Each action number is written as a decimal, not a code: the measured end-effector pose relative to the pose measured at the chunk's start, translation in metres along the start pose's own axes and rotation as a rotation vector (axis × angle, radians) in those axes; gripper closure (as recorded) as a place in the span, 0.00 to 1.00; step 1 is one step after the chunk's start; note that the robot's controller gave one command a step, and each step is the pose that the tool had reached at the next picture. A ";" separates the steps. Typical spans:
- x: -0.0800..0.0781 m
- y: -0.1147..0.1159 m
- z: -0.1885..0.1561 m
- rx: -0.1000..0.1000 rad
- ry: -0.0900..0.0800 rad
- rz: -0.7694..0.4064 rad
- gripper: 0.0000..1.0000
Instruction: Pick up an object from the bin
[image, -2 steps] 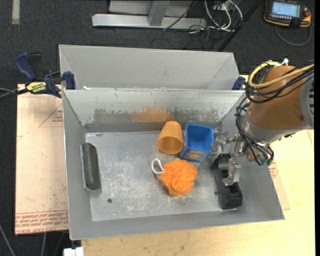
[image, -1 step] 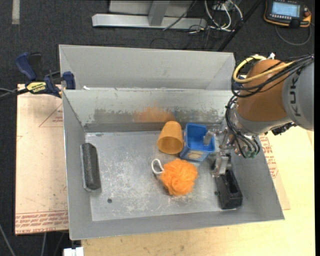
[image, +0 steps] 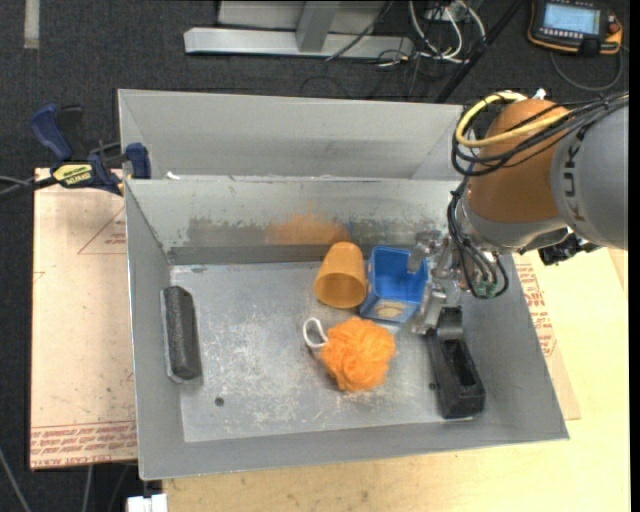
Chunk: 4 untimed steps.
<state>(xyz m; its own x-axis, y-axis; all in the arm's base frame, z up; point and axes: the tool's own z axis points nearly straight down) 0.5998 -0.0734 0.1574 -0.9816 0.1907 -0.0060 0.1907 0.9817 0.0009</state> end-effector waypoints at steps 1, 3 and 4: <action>-0.041 0.000 0.048 0.000 -0.033 -0.257 0.00; -0.027 -0.001 0.031 -0.001 -0.018 -0.262 1.00; -0.026 -0.001 0.029 -0.001 -0.016 -0.262 1.00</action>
Offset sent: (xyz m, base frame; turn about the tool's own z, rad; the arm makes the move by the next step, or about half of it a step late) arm 0.0519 -0.0182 -0.0874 -0.3047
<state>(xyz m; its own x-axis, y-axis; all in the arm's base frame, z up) 0.6255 -0.0794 0.1290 -0.9973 -0.0704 -0.0223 -0.0703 0.9975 -0.0021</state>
